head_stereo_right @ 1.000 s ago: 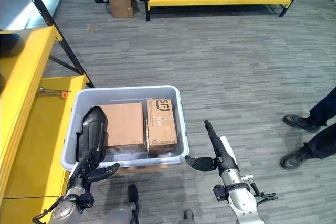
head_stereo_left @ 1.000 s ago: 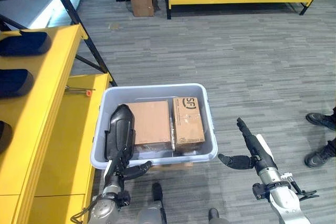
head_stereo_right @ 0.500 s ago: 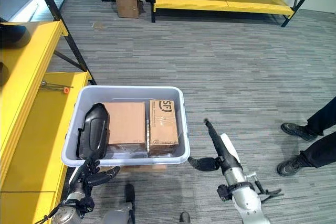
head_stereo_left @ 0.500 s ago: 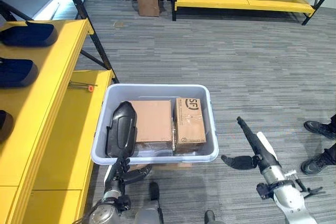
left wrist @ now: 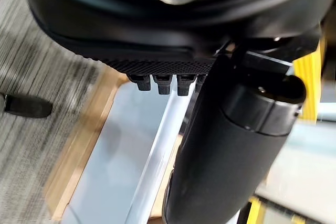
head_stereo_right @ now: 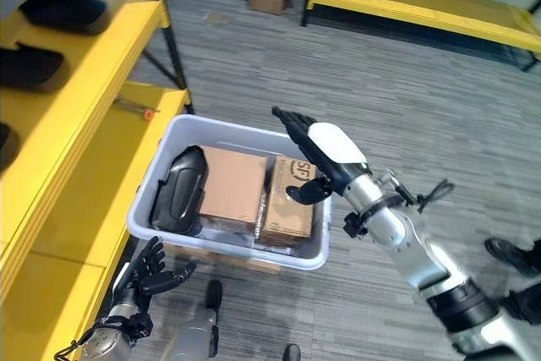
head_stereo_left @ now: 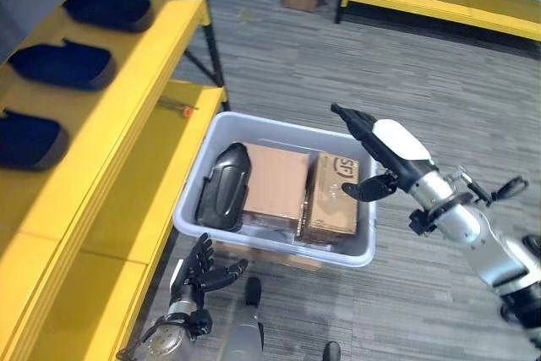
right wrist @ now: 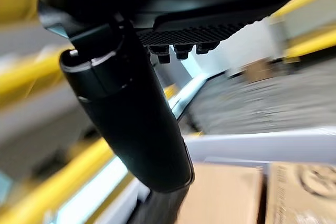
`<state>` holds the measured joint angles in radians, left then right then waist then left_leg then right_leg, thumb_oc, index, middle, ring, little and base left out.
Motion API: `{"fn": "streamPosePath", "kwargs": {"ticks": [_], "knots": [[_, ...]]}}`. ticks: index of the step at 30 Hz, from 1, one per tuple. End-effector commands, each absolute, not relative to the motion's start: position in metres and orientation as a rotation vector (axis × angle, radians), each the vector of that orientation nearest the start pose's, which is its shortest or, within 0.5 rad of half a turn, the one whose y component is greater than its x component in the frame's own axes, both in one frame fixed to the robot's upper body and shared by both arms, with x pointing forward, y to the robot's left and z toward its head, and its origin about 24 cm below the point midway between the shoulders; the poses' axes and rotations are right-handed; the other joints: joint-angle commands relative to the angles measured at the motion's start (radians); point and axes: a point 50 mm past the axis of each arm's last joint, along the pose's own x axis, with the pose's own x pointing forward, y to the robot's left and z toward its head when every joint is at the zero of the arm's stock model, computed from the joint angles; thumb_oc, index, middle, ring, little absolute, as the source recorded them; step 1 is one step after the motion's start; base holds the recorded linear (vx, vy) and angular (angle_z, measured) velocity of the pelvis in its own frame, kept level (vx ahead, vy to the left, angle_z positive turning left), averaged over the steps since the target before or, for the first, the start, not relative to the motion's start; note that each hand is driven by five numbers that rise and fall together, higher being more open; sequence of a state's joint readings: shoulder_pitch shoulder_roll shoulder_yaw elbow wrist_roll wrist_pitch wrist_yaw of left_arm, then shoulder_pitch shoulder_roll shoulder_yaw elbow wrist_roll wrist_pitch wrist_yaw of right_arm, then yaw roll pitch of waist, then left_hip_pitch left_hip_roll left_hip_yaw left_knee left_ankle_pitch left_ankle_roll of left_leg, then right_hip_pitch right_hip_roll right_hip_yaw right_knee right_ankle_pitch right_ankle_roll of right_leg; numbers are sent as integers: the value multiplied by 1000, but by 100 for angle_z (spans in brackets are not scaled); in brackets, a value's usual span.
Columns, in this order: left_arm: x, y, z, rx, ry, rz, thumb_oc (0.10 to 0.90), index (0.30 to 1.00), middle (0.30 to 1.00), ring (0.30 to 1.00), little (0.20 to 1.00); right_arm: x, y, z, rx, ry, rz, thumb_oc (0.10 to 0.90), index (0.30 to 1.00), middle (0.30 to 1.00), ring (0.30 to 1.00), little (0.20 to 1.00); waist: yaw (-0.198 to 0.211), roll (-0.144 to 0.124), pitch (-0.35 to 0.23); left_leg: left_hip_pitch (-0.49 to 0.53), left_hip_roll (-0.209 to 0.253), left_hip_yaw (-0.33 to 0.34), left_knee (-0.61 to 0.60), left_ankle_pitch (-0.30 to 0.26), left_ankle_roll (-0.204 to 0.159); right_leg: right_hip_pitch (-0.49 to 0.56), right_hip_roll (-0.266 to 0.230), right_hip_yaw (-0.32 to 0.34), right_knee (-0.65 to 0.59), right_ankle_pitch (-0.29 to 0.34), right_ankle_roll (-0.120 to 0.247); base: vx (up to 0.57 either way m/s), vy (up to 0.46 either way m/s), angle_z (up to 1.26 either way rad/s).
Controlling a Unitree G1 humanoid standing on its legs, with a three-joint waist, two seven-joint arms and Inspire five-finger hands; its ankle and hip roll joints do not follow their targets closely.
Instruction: Move parts from the plastic box to the shelf.
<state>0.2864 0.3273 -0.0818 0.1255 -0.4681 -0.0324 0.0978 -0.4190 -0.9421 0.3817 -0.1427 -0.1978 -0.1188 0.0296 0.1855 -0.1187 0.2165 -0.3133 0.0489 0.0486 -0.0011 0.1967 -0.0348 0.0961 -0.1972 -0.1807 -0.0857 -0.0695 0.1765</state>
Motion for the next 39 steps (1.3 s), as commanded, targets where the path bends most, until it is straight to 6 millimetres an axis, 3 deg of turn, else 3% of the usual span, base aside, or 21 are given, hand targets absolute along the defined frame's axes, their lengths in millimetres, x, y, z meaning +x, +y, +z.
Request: {"fn": "streamPosePath", "kwargs": {"ticks": [1,14,24,32,39], "knots": [[196,235,6,-87,175,129,900,1000,1000,1000,1000,292,-176,228,-1247,-684,325,900,1000,1000,1000,1000,14,-5,19,-31,93,19,51,-25,-73,32,-38,-63,27,51,15,18,-59,37],[198,242,24,-62,111,109,900,1000,1000,1000,1000,313,-187,261,-1684,-652,305,900,1000,1000,1000,1000,90,11,102,-171,28,-72,75,-5,-77,18,-39,-176,25,33,6,39,-39,34],[207,241,35,-65,57,106,900,1000,1000,1000,1000,329,-192,284,-1931,-663,190,900,1000,1000,1000,1000,108,-1,166,-253,-3,-91,87,-8,-69,-33,-43,-185,27,37,5,15,-13,9],[216,236,39,-79,24,109,900,1000,1000,1000,1000,337,-191,290,-2059,-666,147,900,1000,1000,1000,1000,109,-1,196,-315,-28,-102,93,-6,-70,-60,-39,-205,10,49,9,0,-6,5],[227,229,49,-92,-26,98,900,1000,1000,1000,1000,341,-175,303,-2158,-746,110,900,1000,1000,1000,1000,119,-14,223,-366,-50,-111,99,-14,-64,-90,-36,-214,-1,69,18,9,-6,6]]}}
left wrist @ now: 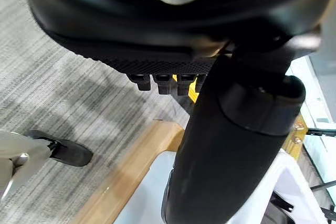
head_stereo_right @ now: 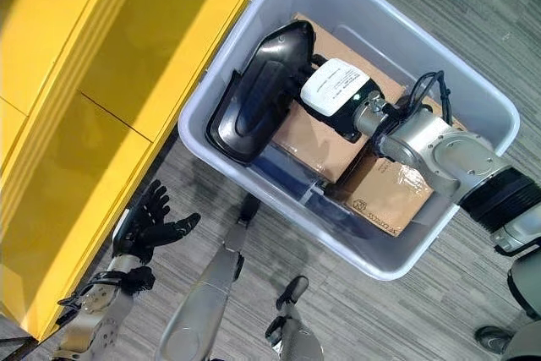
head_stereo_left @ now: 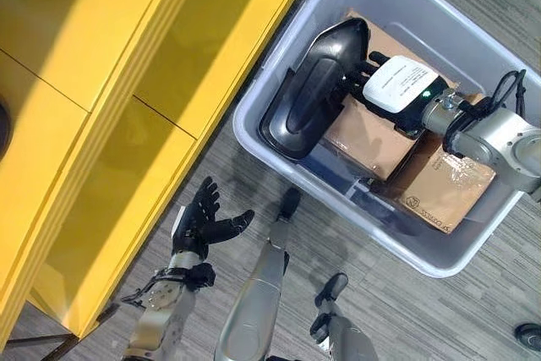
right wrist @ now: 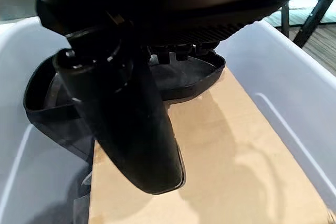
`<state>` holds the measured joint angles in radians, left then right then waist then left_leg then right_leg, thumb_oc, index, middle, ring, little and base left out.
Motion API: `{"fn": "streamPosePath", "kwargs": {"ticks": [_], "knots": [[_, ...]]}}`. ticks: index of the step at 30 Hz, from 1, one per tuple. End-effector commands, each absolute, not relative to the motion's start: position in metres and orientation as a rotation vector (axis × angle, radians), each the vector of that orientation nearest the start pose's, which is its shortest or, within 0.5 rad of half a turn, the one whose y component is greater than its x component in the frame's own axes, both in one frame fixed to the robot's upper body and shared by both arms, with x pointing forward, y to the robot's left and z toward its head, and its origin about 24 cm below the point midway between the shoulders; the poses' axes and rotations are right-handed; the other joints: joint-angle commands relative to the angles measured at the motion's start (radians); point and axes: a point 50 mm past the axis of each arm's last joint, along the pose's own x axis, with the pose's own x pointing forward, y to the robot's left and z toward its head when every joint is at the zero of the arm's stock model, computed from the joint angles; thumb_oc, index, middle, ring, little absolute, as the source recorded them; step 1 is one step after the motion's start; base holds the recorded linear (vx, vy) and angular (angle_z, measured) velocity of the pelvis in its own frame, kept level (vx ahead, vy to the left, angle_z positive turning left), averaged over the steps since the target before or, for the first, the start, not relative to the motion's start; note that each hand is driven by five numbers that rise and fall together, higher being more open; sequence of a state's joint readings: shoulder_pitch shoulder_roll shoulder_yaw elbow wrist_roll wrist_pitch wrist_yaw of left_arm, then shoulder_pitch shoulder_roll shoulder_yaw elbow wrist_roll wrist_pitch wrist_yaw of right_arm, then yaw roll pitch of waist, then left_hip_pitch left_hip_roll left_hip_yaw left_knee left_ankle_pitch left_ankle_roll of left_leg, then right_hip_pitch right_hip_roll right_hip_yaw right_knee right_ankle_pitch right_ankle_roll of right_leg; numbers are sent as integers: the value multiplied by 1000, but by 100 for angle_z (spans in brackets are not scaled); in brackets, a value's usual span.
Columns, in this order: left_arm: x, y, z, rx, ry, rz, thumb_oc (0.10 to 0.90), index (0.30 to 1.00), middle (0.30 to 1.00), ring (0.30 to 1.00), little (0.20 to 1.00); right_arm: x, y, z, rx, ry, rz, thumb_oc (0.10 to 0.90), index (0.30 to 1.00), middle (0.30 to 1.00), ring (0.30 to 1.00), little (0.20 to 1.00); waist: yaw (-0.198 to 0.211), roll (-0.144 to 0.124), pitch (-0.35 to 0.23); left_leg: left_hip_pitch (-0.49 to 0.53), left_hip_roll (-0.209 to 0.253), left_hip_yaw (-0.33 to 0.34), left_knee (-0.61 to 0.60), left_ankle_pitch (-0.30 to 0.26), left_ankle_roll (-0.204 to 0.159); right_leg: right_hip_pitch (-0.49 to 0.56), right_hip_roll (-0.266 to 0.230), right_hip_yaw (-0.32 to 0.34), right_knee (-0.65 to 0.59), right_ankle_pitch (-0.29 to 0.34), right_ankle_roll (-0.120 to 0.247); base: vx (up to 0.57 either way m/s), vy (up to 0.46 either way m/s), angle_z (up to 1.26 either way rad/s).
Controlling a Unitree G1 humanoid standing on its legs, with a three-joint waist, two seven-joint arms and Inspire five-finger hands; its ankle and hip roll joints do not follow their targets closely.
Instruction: Move parts from the plastic box to the shelf.
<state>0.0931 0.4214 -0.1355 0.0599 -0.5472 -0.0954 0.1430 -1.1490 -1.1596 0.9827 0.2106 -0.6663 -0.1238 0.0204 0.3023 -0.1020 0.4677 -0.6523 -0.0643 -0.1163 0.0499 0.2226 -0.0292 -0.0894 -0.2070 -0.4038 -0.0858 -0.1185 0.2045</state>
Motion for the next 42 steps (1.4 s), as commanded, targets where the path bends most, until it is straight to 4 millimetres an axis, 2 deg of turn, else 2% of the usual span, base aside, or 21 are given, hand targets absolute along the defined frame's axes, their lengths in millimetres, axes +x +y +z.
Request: {"fn": "streamPosePath", "kwargs": {"ticks": [1,15,27,28,30,36,42], "knots": [[227,229,49,-92,-26,98,900,1000,1000,1000,1000,341,-175,303,-2158,-746,110,900,1000,1000,1000,1000,2,-30,-28,-27,63,54,48,-40,-70,95,-26,9,-1,118,-10,14,-8,3],[232,227,58,-103,-68,96,900,1000,1000,1000,1000,347,-159,311,-2175,-796,96,900,1000,1000,1000,1000,18,-34,10,-76,47,44,47,-37,-67,57,-17,3,-1,120,-5,3,-1,3],[234,225,61,-109,-87,102,900,1000,1000,1000,1000,352,-160,309,-2138,-782,70,900,1000,1000,1000,1000,20,-21,33,-126,32,37,59,-41,-65,32,-16,-8,-1,121,-3,10,-6,2],[234,225,61,-110,-88,100,900,1000,1000,1000,1000,352,-160,309,-2139,-782,68,900,1000,1000,1000,1000,19,-27,34,-123,33,33,57,-61,-74,35,-16,-1,-1,109,-3,54,-58,4],[234,225,63,-113,-95,98,900,1000,1000,1000,1000,355,-159,314,-2148,-783,42,900,1000,1000,1000,1000,24,-27,51,-149,28,33,70,-68,-72,16,-14,0,-1,107,-1,26,-36,2],[234,225,66,-123,-110,101,900,1000,1000,1000,1000,361,-159,317,-2148,-769,17,900,1000,1000,1000,1000,29,-27,52,-206,18,30,87,-73,-70,-18,-7,-2,-1,107,1,0,0,0],[235,224,65,-128,-115,100,900,1000,1000,1000,1000,371,-165,314,-2153,-707,-1,900,1000,1000,1000,1000,32,-23,52,-250,10,22,101,-76,-70,-46,3,-11,-1,92,0,0,0,0]]}}
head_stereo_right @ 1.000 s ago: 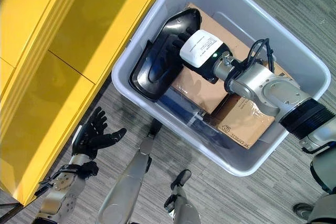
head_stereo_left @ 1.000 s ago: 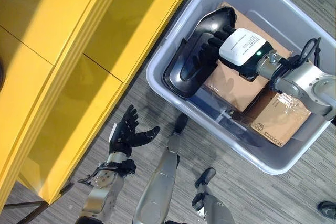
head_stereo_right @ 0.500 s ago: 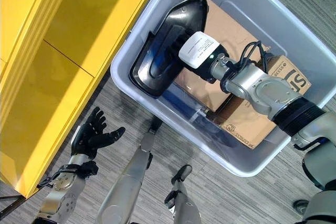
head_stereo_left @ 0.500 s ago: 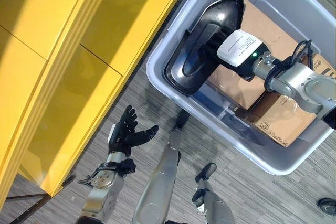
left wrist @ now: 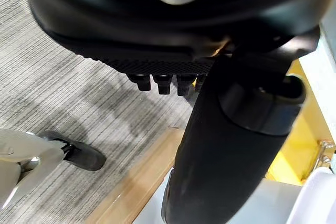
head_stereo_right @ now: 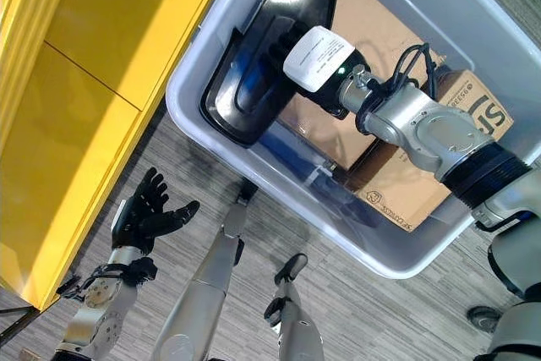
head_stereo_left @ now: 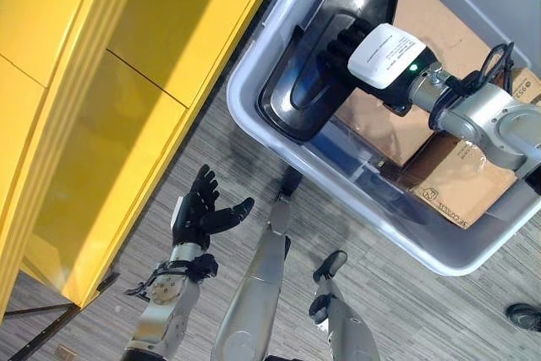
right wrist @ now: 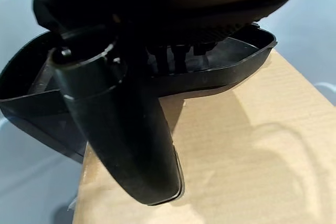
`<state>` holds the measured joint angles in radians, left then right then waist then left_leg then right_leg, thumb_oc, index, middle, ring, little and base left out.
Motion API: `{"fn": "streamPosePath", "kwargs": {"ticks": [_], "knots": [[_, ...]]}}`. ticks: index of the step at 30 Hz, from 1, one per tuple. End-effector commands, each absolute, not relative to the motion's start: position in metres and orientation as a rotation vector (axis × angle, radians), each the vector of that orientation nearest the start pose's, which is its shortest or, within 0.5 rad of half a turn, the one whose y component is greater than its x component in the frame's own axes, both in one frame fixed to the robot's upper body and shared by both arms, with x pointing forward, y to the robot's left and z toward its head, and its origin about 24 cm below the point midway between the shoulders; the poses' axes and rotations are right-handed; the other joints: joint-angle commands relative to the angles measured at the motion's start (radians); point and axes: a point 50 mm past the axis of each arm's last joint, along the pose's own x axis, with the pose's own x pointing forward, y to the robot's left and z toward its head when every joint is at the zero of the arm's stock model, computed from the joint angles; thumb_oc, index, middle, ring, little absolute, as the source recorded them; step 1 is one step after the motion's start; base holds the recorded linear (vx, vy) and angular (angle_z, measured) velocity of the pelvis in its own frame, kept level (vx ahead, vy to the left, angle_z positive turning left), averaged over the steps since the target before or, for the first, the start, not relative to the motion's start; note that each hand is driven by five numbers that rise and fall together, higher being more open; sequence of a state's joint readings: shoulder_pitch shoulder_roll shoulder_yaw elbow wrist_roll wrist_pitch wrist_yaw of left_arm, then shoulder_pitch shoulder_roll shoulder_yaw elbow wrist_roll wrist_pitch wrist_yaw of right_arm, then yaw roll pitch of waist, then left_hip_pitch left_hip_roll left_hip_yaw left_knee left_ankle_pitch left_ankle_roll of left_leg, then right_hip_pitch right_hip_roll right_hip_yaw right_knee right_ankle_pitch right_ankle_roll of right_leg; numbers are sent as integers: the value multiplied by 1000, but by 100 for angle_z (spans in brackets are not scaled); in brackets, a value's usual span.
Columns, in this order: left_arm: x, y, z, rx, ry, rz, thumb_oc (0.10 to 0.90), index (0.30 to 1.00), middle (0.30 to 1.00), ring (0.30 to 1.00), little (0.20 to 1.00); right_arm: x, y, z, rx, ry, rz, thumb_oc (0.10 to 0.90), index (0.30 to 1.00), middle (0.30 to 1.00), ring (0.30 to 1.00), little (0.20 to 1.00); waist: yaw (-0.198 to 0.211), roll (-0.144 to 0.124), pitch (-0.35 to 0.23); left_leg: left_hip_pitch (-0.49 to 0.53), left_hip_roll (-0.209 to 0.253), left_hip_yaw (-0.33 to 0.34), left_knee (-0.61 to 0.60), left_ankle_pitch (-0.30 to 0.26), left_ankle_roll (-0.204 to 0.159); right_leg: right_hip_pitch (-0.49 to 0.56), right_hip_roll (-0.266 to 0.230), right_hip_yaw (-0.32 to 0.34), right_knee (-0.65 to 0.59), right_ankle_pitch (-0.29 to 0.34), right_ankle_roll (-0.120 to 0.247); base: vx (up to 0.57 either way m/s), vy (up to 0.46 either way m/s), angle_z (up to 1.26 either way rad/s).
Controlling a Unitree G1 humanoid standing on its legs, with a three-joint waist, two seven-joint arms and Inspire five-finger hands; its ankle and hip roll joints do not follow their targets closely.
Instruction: Move parts from the plastic box to the shelf.
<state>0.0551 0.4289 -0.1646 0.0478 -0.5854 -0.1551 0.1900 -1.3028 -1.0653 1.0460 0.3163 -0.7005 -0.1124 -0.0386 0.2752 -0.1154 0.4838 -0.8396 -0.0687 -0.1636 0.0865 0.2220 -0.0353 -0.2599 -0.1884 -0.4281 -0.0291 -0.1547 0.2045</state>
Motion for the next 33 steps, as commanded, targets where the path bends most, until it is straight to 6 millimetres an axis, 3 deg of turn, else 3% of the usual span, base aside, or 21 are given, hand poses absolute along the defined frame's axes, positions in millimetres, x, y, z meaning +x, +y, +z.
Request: {"fn": "streamPosePath", "kwargs": {"ticks": [1,8,9,11,20,33], "knots": [[235,224,66,-128,-116,101,900,1000,1000,1000,1000,373,-167,312,-2153,-689,-2,900,1000,1000,1000,1000,59,-10,36,-72,12,69,66,-75,-64,119,-14,13,-58,128,0,0,0,0],[237,221,66,-138,-120,86,900,1000,1000,1000,1000,387,-182,293,-2139,-548,7,900,1000,1000,1000,1000,64,-3,36,-110,7,58,78,-75,-63,99,-2,2,-58,113,-3,1,-1,0],[237,220,65,-140,-119,85,900,1000,1000,1000,1000,389,-184,289,-2135,-526,15,686,701,701,701,701,65,-1,36,-114,7,56,79,-74,-63,99,-1,1,-58,109,-4,0,0,0],[238,219,65,-145,-122,77,900,1000,1000,1000,1000,393,-186,279,-2128,-481,39,400,300,300,300,300,65,1,36,-118,6,55,82,-72,-65,97,3,0,-58,104,-5,0,0,0],[241,216,65,-149,-117,64,900,1000,1000,1000,1000,392,-185,267,-2073,-484,55,400,300,300,300,300,59,3,36,-72,15,66,73,-68,-63,127,6,13,-58,94,-6,-20,9,3],[241,214,59,-120,-70,44,900,1000,1000,1000,1000,363,-183,251,-1904,-611,107,400,300,300,300,300,41,-8,11,82,47,93,32,-32,-54,222,10,26,-58,116,-7,-53,19,6]]}}
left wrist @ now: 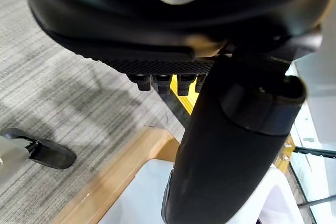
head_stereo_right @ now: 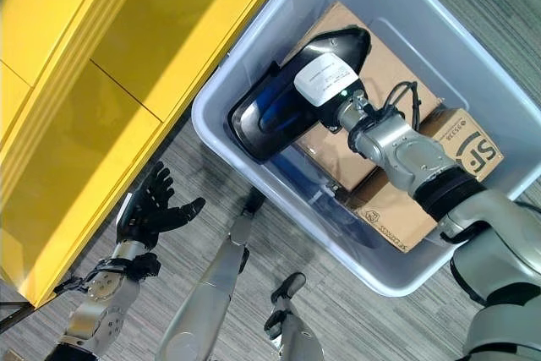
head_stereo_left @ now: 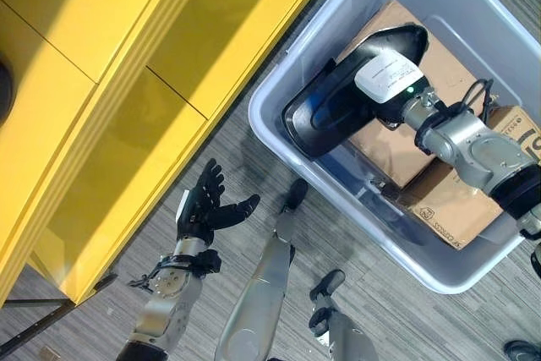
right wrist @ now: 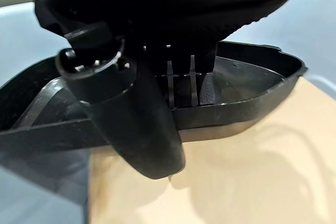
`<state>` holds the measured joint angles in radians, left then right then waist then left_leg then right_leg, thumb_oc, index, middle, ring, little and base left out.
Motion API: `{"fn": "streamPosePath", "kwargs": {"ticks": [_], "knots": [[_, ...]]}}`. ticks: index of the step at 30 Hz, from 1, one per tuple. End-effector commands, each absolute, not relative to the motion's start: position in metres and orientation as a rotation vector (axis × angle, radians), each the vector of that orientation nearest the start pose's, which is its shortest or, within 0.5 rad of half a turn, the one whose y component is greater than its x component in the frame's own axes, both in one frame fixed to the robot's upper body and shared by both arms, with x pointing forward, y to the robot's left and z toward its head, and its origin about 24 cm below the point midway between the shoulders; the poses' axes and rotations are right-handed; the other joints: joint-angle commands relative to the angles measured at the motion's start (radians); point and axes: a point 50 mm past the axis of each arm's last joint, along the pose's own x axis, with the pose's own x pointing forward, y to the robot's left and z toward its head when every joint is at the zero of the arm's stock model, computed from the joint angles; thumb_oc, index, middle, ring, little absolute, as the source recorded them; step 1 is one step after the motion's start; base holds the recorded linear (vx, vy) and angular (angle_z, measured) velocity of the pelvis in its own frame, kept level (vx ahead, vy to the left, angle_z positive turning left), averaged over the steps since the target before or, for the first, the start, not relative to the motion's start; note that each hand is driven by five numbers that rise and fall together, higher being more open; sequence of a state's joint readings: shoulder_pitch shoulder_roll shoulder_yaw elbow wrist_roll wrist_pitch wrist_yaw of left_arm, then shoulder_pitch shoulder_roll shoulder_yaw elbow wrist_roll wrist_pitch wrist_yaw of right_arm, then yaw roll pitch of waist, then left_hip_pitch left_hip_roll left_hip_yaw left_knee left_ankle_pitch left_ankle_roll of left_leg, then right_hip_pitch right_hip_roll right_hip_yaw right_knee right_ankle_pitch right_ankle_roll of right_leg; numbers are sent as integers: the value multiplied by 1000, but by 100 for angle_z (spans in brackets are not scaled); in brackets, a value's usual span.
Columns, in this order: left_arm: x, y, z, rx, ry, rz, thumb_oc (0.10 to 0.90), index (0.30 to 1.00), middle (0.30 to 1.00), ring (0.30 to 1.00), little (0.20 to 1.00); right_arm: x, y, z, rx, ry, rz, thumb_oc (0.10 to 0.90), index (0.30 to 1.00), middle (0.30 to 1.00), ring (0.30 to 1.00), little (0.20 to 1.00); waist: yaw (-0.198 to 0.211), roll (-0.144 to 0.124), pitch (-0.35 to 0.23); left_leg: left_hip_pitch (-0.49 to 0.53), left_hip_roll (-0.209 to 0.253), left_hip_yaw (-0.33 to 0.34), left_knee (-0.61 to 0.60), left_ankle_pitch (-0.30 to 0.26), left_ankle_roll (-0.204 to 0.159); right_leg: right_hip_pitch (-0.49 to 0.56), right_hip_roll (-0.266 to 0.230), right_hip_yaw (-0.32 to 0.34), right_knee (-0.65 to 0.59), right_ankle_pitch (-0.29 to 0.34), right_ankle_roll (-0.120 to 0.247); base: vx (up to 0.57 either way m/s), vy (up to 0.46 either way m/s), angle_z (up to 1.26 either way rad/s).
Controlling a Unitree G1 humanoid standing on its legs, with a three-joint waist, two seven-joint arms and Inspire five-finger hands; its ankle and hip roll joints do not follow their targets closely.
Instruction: Move parts from the plastic box to the shelf.
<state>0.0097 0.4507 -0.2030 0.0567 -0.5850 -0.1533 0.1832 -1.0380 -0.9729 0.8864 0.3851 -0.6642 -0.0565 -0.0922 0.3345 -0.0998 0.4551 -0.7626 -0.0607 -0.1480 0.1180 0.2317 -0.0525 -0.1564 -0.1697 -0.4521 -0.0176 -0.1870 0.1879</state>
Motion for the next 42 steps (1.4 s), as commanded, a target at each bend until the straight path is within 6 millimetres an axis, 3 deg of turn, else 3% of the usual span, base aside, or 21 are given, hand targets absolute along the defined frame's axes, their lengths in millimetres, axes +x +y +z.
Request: {"fn": "streamPosePath", "kwargs": {"ticks": [1,12,16,18,22,27,31,42], "knots": [[241,214,58,-113,-63,44,900,1000,1000,1000,1000,359,-185,250,-1884,-620,104,400,300,300,300,300,-19,-29,31,23,45,80,-7,-39,-38,130,-7,52,-70,149,9,-50,9,-13],[231,226,47,-60,4,56,900,1000,1000,1000,1000,305,-208,246,-1688,-729,54,400,300,300,300,300,-71,-66,-114,221,125,131,-66,-17,-41,244,5,102,-70,164,6,-32,-5,-22],[223,239,44,-12,26,81,900,1000,1000,1000,1000,288,-211,259,-1642,-806,9,400,300,300,300,300,-94,-73,-182,307,163,177,-81,-24,-39,281,0,139,-70,177,12,-21,-2,-33],[223,239,44,-10,26,78,900,1000,1000,1000,1000,287,-212,259,-1642,-803,7,400,300,300,300,300,-90,-73,-183,305,165,178,-83,-20,-38,278,1,141,-70,179,12,-8,-2,-26],[221,249,46,47,19,110,900,1000,1000,1000,1000,275,-213,276,-1540,-893,-56,400,300,300,300,300,-116,-70,-265,397,201,227,-106,-28,-39,313,-4,179,-70,190,13,1,-16,-23],[225,252,56,115,-32,109,900,1000,1000,1000,1000,275,-214,279,-1391,-893,-48,400,300,300,300,300,-131,-60,-315,455,220,253,-134,-24,-43,329,-5,202,-70,194,10,10,-3,-18],[234,254,83,286,-155,107,900,1000,1000,1000,1000,281,-222,277,-1240,-829,-7,400,300,300,300,300,-152,-55,-364,517,240,280,-154,-25,-52,354,-1,219,-70,185,6,9,-7,-16],[254,254,127,635,-377,158,900,1000,1000,1000,1000,300,-236,259,-1102,-610,142,400,300,300,300,300,-187,-62,-421,591,278,312,-161,-29,-70,392,17,250,-69,158,-11,-10,-16,-12]]}}
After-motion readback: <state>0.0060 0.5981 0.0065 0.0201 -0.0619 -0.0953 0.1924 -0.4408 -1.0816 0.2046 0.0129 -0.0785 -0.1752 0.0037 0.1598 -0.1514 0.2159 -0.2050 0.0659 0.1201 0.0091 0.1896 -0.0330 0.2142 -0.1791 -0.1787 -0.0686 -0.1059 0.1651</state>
